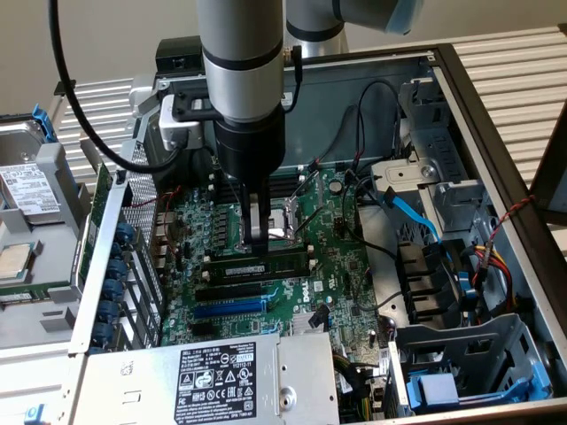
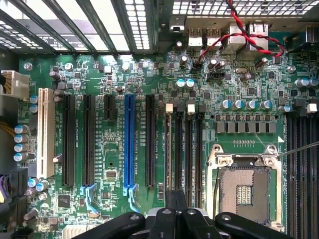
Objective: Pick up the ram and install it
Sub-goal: 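Press down the ram until it locks into place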
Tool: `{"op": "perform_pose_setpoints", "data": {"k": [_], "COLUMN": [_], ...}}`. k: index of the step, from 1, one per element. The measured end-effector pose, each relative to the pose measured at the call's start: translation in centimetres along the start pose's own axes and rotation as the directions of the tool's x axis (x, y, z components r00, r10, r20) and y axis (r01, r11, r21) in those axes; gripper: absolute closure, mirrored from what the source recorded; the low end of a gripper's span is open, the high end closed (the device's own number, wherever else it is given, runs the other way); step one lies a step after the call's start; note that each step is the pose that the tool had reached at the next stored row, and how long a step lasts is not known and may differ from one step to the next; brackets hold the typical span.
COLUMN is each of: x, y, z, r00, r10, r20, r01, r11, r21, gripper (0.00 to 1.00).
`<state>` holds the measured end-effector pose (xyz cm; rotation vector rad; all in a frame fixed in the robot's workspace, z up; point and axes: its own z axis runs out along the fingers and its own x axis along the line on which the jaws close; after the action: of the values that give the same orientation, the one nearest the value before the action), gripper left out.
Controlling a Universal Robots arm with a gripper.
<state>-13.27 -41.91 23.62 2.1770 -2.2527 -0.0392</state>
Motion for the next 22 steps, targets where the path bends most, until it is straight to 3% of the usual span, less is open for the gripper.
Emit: {"op": "perform_pose_setpoints", "data": {"k": [22], "x": [0.00], "y": [-0.01], "z": [0.47], "r00": [1.0000], "r10": [0.000], "r20": [-0.0008], "r01": [0.000], "r11": [1.0000], "r21": [-0.0001], "gripper": [0.89]}}
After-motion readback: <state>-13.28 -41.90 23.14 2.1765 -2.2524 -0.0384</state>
